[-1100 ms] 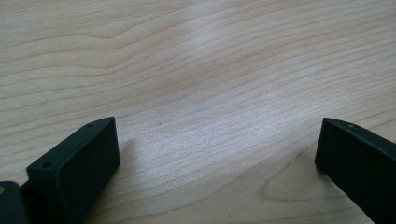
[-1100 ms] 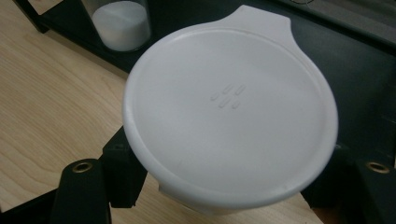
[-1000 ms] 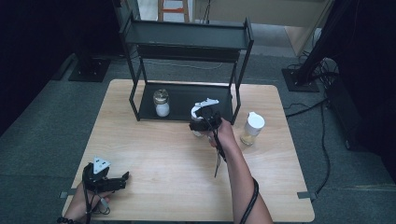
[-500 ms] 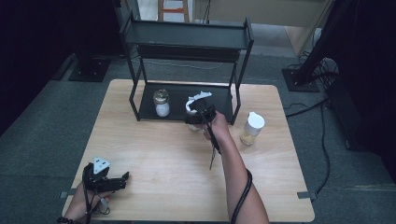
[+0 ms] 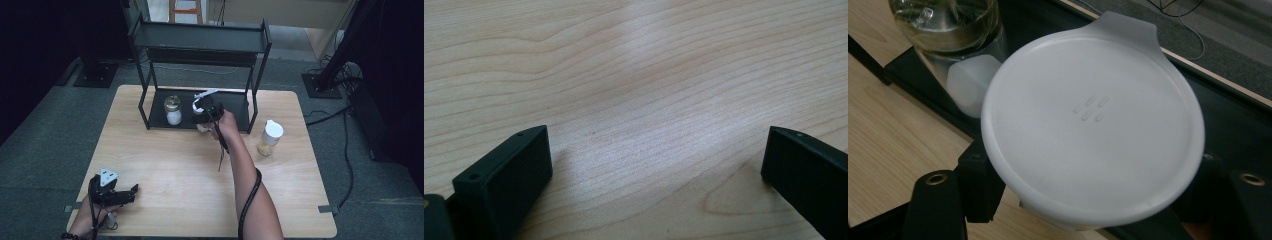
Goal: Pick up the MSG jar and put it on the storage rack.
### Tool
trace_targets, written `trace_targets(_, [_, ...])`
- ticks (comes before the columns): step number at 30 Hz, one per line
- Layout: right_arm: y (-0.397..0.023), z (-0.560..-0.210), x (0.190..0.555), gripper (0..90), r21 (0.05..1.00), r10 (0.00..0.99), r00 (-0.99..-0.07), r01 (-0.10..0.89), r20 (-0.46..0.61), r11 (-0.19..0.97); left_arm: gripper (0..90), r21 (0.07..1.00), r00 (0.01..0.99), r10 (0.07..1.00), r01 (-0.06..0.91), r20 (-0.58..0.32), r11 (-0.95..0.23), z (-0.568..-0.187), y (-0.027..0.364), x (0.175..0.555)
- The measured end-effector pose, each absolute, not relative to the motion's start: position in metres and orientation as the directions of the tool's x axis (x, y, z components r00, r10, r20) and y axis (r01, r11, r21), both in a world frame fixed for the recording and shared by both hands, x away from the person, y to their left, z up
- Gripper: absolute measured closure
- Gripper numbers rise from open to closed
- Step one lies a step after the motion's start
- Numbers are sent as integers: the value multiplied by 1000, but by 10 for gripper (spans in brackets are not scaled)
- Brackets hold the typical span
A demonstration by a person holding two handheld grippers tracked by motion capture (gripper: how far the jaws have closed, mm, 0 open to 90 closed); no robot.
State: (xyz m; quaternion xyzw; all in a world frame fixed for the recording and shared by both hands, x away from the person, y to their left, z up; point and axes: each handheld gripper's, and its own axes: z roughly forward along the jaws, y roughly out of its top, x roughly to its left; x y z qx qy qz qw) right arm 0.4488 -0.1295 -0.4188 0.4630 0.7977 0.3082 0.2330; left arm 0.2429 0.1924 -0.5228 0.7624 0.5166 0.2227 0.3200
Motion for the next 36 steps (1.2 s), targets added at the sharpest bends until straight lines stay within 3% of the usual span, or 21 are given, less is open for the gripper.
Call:
trace_targets(17, [-122, -427, 474, 296, 712, 895, -443, 610, -58, 348, 0, 717, 374, 928, 644, 11, -267, -523, 192, 243])
trace_targets(21, [-126, -427, 469, 137, 727, 890, -455, 598, -37, 336, 0, 717, 376, 926, 643, 11, -270, -523, 192, 243])
trace_targets(26, [-129, -428, 462, 17, 744, 892, -451, 589, -19, 314, 0, 716, 377, 926, 643, 12, -271, -523, 192, 243])
trace_targets(36, [-145, -456, 442, 10, 740, 896, -444, 602, -2, 300, 0, 717, 377, 926, 643, 12, -271, -523, 192, 243])
